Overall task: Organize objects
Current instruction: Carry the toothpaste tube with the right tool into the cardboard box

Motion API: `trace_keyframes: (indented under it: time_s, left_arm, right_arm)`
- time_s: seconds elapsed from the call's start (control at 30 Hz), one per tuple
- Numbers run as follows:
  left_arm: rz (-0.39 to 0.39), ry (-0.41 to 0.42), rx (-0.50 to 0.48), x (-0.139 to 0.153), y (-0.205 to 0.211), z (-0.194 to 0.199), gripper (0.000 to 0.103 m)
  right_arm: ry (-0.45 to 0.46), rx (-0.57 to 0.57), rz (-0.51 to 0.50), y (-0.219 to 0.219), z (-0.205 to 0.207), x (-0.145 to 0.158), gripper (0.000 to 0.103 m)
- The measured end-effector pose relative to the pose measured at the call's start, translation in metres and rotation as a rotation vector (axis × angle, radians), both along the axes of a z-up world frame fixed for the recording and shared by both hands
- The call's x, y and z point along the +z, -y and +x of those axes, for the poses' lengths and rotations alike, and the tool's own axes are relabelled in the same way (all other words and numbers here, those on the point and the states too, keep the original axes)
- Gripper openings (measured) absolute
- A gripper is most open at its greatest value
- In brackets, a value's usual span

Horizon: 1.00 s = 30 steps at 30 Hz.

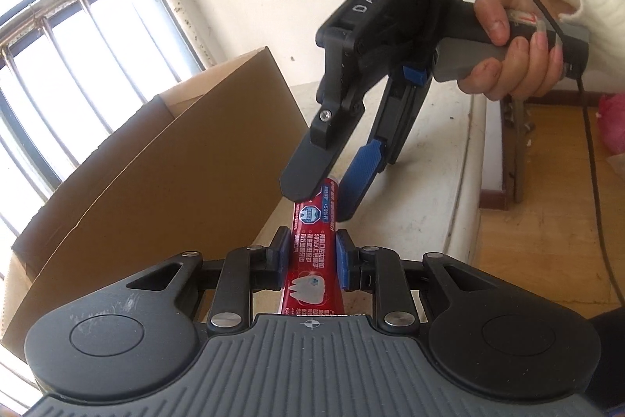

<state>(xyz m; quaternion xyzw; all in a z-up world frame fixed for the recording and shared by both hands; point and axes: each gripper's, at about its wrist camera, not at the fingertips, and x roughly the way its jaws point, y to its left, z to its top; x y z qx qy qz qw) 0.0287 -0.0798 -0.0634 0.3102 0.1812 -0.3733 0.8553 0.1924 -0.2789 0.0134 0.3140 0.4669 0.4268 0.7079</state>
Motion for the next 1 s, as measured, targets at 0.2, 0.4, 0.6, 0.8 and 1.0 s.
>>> trace_keyframes:
  time_s: [0.2, 0.4, 0.6, 0.8, 1.0]
  left_arm:
    - [-0.027, -0.005, 0.002, -0.001, 0.000, 0.000, 0.022]
    - [-0.055, -0.012, -0.004, -0.001, -0.005, 0.002, 0.024]
    - [-0.068, -0.037, 0.016, -0.002, -0.008, 0.002, 0.031]
    - [-0.135, -0.198, 0.087, 0.000, -0.020, 0.013, 0.033]
    - [-0.108, -0.230, 0.125, 0.002, -0.016, 0.011, 0.027]
  right_arm:
    - [-0.005, -0.067, -0.019, -0.008, -0.010, -0.008, 0.037]
    - [0.040, -0.083, -0.002, -0.009, -0.017, -0.012, 0.033]
    - [0.056, -0.075, 0.006, -0.011, -0.015, -0.013, 0.029]
    - [0.061, -0.071, 0.006, -0.008, -0.016, -0.015, 0.027]
    - [0.059, -0.069, 0.012, -0.008, -0.017, -0.017, 0.028]
